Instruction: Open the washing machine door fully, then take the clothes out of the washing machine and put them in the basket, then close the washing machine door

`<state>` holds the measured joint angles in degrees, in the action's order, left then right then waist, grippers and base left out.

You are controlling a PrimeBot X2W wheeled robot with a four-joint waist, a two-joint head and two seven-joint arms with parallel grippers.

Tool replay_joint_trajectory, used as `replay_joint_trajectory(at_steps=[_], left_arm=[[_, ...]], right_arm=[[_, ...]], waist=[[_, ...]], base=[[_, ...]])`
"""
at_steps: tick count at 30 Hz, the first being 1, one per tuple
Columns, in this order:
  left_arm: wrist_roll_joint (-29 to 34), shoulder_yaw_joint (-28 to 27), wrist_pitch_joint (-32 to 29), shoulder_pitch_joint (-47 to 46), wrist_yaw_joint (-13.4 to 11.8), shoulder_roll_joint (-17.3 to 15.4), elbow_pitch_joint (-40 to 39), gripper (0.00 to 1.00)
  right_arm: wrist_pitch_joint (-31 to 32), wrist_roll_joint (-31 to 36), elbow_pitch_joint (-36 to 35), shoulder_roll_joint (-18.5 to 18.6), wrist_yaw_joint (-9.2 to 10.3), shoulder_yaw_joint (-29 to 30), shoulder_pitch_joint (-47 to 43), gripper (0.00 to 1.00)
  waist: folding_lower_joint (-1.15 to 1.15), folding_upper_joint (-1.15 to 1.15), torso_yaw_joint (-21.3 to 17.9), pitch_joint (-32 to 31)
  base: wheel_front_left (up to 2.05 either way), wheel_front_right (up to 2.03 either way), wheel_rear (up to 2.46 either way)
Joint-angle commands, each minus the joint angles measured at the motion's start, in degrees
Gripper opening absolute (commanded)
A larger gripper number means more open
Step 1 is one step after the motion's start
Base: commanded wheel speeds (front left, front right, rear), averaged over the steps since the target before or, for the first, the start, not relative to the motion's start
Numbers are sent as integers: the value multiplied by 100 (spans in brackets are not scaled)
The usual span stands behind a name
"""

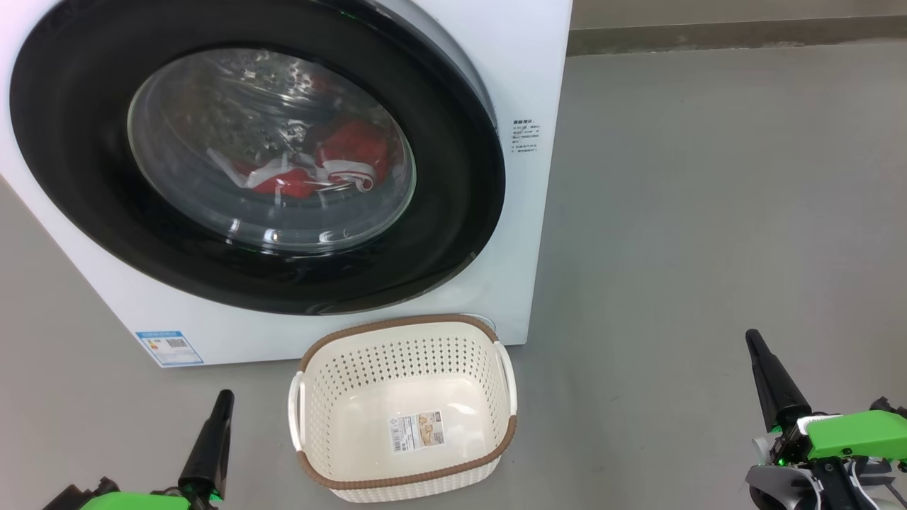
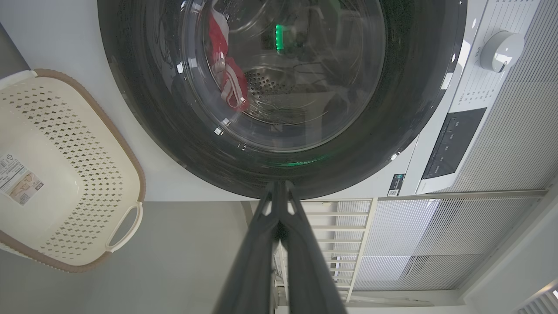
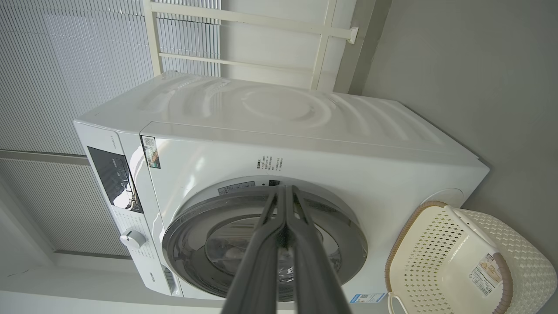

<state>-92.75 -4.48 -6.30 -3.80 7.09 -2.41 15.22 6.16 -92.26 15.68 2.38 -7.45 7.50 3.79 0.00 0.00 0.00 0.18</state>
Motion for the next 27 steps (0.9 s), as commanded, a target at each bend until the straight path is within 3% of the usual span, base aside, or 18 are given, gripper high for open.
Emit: replay_joint_trajectory(at_steps=[1,20,21,27], left_arm=[[57,-202,-17,-239,40,-47,-119,0],[57,-202,-17,-239,40,-47,-119,0],[-1,5,2,8,-1,1,14,100],[49,43,73,129,-4,28,144,100]], right_arm=[[31,7,-166,50,-3,-100,239,0],[31,7,-166,50,-3,-100,239,0],[-3,0,19,-3,-1,-5,-6,100],[-67,34,183,-71,0,-87,-128,100]], waist=[[0,0,0,0],[0,0,0,0],[0,0,0,0],[5,0,4,6]], base=[[0,0,0],[0,0,0],[0,0,0],[0,0,0]])
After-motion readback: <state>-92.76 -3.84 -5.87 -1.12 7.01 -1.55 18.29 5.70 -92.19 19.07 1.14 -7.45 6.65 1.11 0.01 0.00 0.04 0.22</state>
